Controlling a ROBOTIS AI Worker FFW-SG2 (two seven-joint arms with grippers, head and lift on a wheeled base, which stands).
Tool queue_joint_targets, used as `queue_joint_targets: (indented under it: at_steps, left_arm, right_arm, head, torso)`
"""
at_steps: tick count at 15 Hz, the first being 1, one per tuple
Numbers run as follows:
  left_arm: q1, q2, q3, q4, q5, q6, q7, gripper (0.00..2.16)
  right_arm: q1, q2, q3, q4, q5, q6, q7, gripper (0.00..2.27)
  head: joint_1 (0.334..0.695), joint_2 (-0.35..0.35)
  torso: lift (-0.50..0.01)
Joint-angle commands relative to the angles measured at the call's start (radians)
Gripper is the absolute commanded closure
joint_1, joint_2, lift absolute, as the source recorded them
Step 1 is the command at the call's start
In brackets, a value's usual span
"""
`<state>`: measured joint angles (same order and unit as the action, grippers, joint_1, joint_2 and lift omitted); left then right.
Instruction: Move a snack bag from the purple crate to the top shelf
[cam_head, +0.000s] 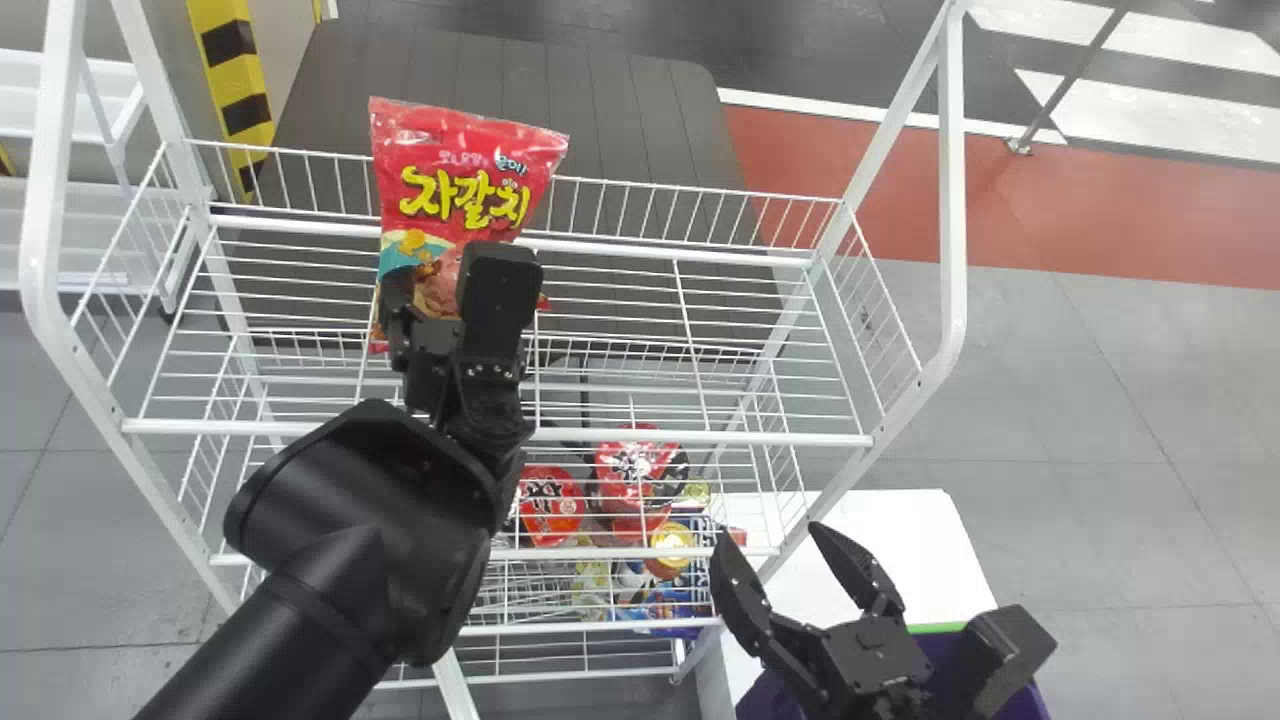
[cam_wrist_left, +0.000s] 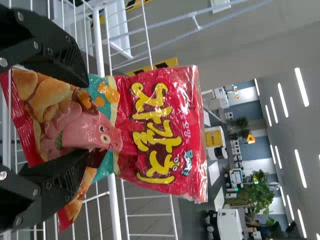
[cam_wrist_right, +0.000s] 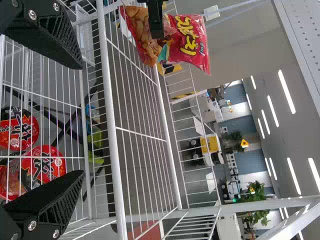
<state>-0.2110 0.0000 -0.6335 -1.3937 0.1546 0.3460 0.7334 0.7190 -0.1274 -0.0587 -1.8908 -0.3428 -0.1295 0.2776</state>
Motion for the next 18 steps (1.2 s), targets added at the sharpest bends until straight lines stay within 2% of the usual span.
queue_joint_targets:
  at_steps: [1, 2, 3, 5, 6, 9, 10, 12, 15, 18]
  left_arm:
    - [0.001, -0.003, 0.0, 0.001, 0.011, 0.0, -0.003, 0.73]
    - [0.001, -0.003, 0.0, 0.001, 0.016, 0.0, -0.006, 0.73]
    - [0.001, -0.003, 0.0, 0.001, 0.016, 0.0, -0.006, 0.93]
    - [0.001, -0.003, 0.0, 0.001, 0.02, 0.0, -0.008, 1.04]
    - [0.002, -0.003, 0.0, 0.001, 0.02, -0.003, -0.008, 1.3]
    - [0.013, -0.003, -0.002, -0.008, 0.006, -0.003, -0.068, 1.36]
    - [0.024, -0.003, -0.003, -0.01, -0.041, 0.012, -0.065, 1.43]
    - [0.05, -0.003, -0.014, -0.034, -0.142, 0.049, -0.049, 1.43]
    - [0.099, -0.003, -0.002, -0.131, -0.237, 0.138, -0.063, 1.43]
    - [0.108, -0.003, 0.029, -0.194, -0.242, 0.193, -0.091, 1.43]
  right_arm:
    - [0.0, 0.002, 0.003, -0.004, 0.001, 0.0, 0.0, 0.06]
    - [-0.001, 0.002, 0.005, -0.004, 0.001, 0.0, 0.0, 0.06]
    - [0.0, 0.002, 0.005, -0.004, 0.001, 0.0, 0.0, 0.06]
    - [0.0, 0.002, 0.005, -0.004, 0.001, 0.0, 0.0, 0.06]
    - [-0.001, 0.002, 0.005, -0.004, 0.001, 0.003, 0.0, 0.06]
    - [-0.004, 0.002, 0.003, -0.002, 0.002, 0.006, 0.0, 0.06]
    - [-0.004, 0.0, 0.003, -0.002, 0.001, 0.009, 0.0, 0.06]
    - [-0.007, -0.003, 0.003, -0.001, -0.001, 0.015, 0.0, 0.06]
    - [-0.01, -0.004, 0.003, 0.002, -0.004, 0.015, 0.0, 0.06]
    - [-0.015, -0.008, 0.003, 0.002, -0.004, 0.015, 0.0, 0.06]
  head:
    - [0.695, -0.232]
    - [0.695, -0.231]
    - [0.695, -0.231]
    - [0.695, -0.23]
    - [0.695, -0.23]
    - [0.695, -0.235]
    - [0.695, -0.242]
    - [0.695, -0.247]
    - [0.695, -0.241]
    - [0.695, -0.241]
  torso:
    - [0.0]
    - [0.0]
    - [0.0]
    - [0.0]
    - [0.0]
    - [0.0]
    - [0.0]
    - [0.0]
    - [0.0]
    - [0.0]
